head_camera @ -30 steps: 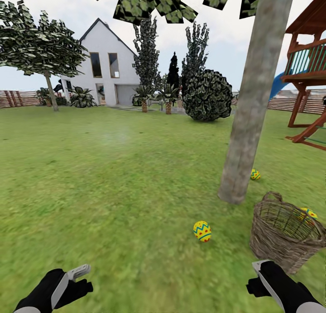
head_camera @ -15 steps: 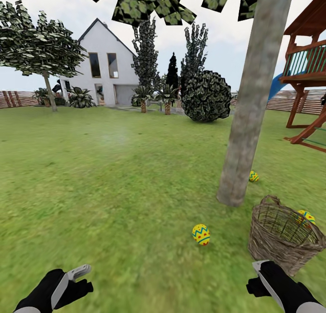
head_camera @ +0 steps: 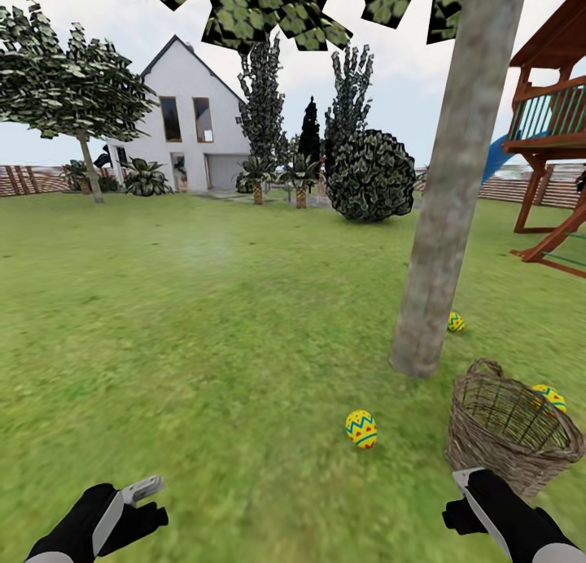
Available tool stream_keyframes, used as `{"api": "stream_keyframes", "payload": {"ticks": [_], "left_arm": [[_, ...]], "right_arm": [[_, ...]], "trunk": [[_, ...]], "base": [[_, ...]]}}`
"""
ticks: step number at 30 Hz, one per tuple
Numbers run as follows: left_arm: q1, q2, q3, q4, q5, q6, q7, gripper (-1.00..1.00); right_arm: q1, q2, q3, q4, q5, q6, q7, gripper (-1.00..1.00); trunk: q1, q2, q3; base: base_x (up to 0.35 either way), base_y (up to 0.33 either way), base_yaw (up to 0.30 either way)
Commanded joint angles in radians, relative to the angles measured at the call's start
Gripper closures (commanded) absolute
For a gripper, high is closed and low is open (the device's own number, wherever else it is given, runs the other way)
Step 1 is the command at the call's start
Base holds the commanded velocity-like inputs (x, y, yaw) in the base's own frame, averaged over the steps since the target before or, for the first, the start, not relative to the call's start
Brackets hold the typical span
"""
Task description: Take the three Easter eggs out of the wicker basket on the lawn in the garden, then place them on the lawn next to a single tree (choose any tree) so that all three eggs are next to the same tree and none are left in the basket.
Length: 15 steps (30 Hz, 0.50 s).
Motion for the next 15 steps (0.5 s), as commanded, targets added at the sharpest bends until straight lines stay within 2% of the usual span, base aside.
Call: {"api": "stream_keyframes", "payload": {"ticks": [1, 15], "left_arm": [[-0.001, 0.000, 0.004, -0.002, 0.006, 0.006, 0.001, -1.00], [0.000, 0.000, 0.003, 0.000, 0.006, 0.006, 0.001, -1.00]], "right_arm": [[0.000, -0.002, 0.007, -0.002, -0.007, 0.004, -0.001, -1.00], [-0.001, 0.000, 0.008, -0.002, -0.006, 0.002, 0.000, -1.00]], "trunk": [[-0.004, 0.007, 0.003], [-0.058, 0.105, 0.055]], "base": [[0.000, 0.000, 0.000], [0.000, 0.000, 0.000]]}}
